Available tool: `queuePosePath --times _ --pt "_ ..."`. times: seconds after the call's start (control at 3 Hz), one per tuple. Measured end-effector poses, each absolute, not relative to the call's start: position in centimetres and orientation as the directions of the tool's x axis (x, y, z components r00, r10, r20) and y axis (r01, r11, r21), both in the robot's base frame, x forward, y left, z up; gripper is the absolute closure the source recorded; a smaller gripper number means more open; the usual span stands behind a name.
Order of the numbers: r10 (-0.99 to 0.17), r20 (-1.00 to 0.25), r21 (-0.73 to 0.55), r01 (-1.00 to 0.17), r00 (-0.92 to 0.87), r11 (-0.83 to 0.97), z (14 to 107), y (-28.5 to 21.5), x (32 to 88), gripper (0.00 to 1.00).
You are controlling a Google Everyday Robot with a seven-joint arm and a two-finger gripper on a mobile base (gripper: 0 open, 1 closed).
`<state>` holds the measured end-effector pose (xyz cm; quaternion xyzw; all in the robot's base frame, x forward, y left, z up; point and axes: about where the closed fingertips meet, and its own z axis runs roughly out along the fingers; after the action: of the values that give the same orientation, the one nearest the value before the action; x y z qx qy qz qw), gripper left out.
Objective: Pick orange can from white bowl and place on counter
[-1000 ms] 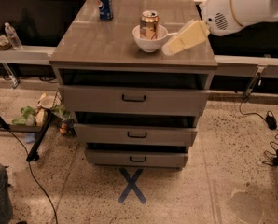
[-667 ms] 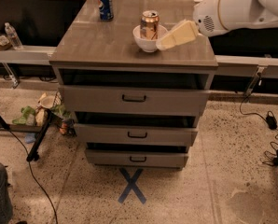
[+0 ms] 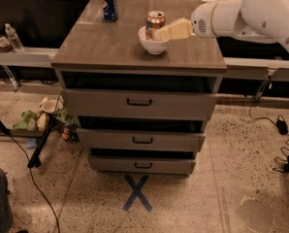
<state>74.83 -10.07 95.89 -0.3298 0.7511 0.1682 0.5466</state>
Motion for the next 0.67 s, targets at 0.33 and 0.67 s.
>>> queuePosePath --times 0.33,0.67 --pt "-0.262 -0.951 -0.097 -0.645 -0.164 0.758 95.0 -9.8 77.6 0.0" --pt "-0.238 -0.959 -0.092 -0.626 -0.154 0.774 94.3 -9.2 79.7 0.0"
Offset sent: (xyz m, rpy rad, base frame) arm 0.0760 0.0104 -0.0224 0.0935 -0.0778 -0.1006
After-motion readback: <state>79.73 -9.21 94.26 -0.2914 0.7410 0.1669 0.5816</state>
